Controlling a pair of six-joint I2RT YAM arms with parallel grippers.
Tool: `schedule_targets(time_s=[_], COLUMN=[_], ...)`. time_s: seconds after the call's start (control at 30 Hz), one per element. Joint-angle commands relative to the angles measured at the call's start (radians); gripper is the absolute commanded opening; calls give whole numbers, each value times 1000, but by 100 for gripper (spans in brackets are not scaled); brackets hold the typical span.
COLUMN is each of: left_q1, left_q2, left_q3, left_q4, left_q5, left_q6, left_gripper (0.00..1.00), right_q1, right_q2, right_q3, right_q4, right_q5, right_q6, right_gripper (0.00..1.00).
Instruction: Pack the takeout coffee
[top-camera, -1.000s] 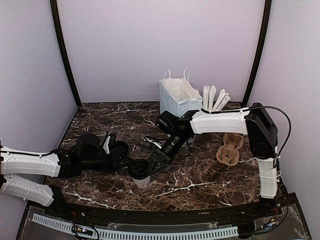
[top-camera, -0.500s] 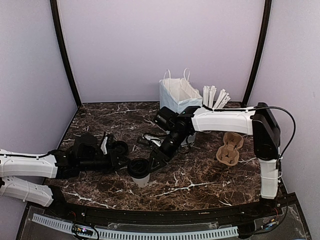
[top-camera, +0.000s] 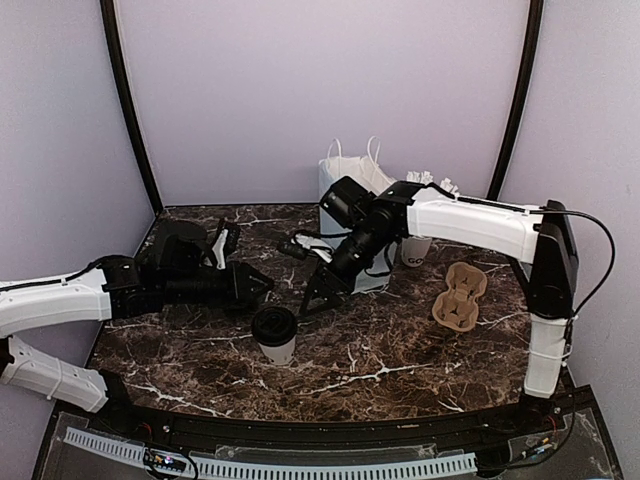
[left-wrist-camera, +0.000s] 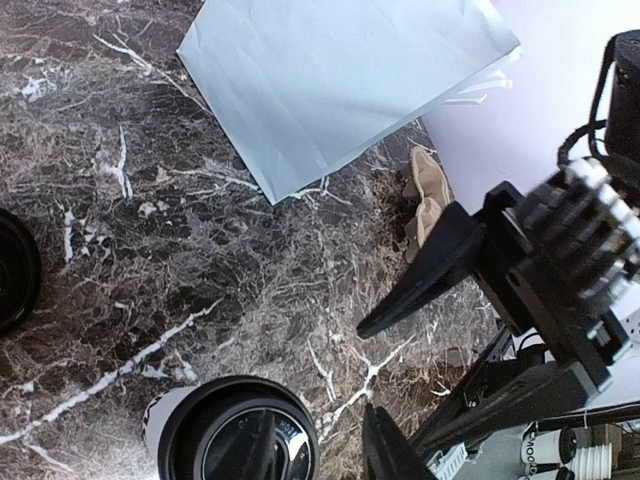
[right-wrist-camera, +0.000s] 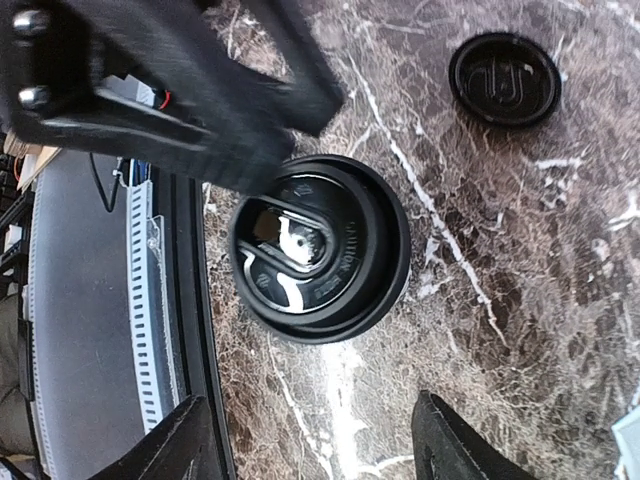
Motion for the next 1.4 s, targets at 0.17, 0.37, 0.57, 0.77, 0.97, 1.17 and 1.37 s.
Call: schedule_targets(time_s=[0.17, 0.37, 0.57, 0.77, 0.97, 1.17, 1.37], left_q1=[-1, -1, -1, 0, 0, 2, 29], left_q2=[40, 67, 68, 137, 179, 275, 288], left_q3=[93, 226, 343, 476, 528, 746, 836], left_q4=[-128, -339, -503, -636, -447, -351, -172], left_q5=[-2, -20, -109, -247, -153, -100, 133], left_q6=[173, 366, 498, 486, 400, 165, -19], left_gripper=[39, 50, 95, 99, 99, 99, 99], right_q1=[-17, -31, -215, -605, -732, -761, -800], right_q2=[-151, -338, -565, -796, -837, -772, -673], right_q3=[-16, -86, -175, -367, -491, -456, -433], right_q4=[-51, -86, -64, 169, 316, 310, 306], right_q5=[4, 133, 240, 83, 96, 43, -19], right_q6=[-122, -225, -274, -114, 30, 49, 71], right_gripper=[72, 76, 81, 97, 99, 99, 99])
